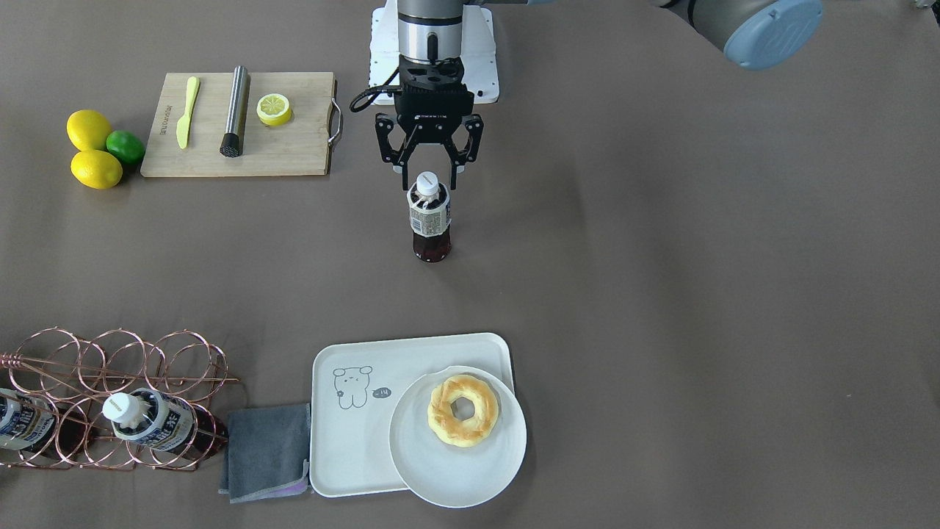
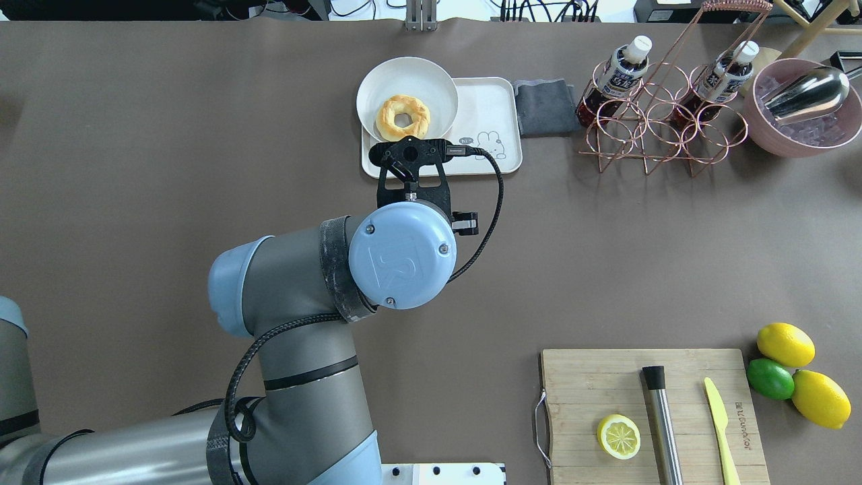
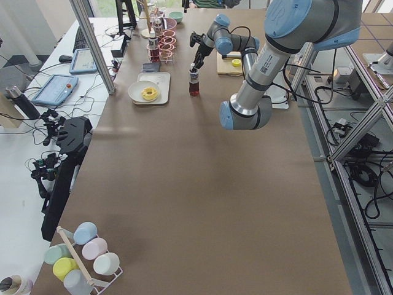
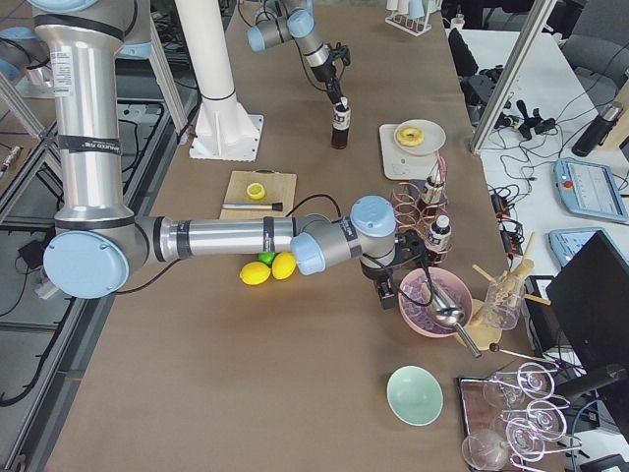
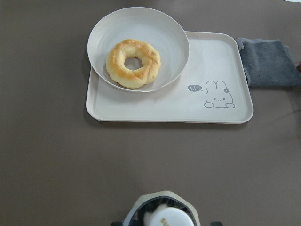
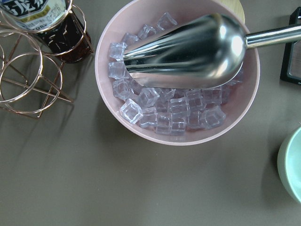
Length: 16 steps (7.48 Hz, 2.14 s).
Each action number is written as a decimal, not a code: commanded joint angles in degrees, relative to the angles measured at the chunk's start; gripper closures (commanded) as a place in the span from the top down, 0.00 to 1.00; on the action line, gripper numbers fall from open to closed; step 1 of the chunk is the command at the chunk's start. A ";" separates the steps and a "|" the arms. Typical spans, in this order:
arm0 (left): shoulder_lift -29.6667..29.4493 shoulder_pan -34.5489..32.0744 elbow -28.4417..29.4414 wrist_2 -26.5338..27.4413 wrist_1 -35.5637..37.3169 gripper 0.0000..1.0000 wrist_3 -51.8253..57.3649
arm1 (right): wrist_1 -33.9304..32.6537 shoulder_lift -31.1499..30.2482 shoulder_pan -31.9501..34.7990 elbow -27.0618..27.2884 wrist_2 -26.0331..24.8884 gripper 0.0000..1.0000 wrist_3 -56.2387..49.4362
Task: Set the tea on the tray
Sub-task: 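Grasp the tea bottle cap with the left gripper, then lift the tea bottle with the left gripper and lower it onto the tray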
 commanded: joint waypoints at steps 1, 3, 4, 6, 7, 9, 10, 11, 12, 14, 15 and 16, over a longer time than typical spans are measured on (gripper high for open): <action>-0.02 0.01 -0.31 0.36 0.00 0.00 0.00 | 0.00 0.09 0.09 0.06 0.00 1.00 -0.03; -0.54 -0.25 -2.93 0.72 0.52 0.00 0.18 | 0.00 0.17 0.26 0.15 0.00 1.00 -0.03; -3.59 -0.86 -2.86 0.63 4.27 0.00 0.18 | 0.00 0.17 0.35 0.24 0.00 1.00 -0.03; -10.18 -4.80 1.93 0.19 8.35 0.00 0.62 | 0.00 0.17 0.44 0.24 0.26 1.00 -0.11; -15.78 -6.74 9.98 0.10 7.91 0.00 0.53 | 0.00 0.09 0.61 0.24 0.44 1.00 -0.20; -23.45 -10.52 24.40 -1.82 0.05 0.00 0.53 | -0.70 -0.70 1.31 -0.20 1.23 1.00 0.23; -26.96 -12.27 32.39 -1.92 -4.87 0.00 0.79 | -1.75 -1.14 1.75 -0.11 1.49 1.00 0.32; -28.91 -13.42 36.82 -1.92 -7.53 0.00 1.32 | -6.72 -0.36 2.54 0.76 2.62 1.00 0.24; -31.19 -14.04 41.65 -1.92 -9.30 0.00 1.67 | -9.38 -0.53 3.51 1.81 4.38 1.00 0.15; -34.12 -15.19 49.50 -1.92 -13.51 0.00 2.90 | -10.02 -3.77 4.04 1.56 4.49 1.00 -0.20; -34.99 -15.54 54.22 -1.92 -16.84 0.00 3.51 | -10.02 -4.48 4.04 1.56 4.22 1.00 -0.29; -35.52 -15.54 57.92 -2.01 -19.49 0.00 3.95 | -10.02 -4.57 4.04 1.30 4.22 1.00 -0.29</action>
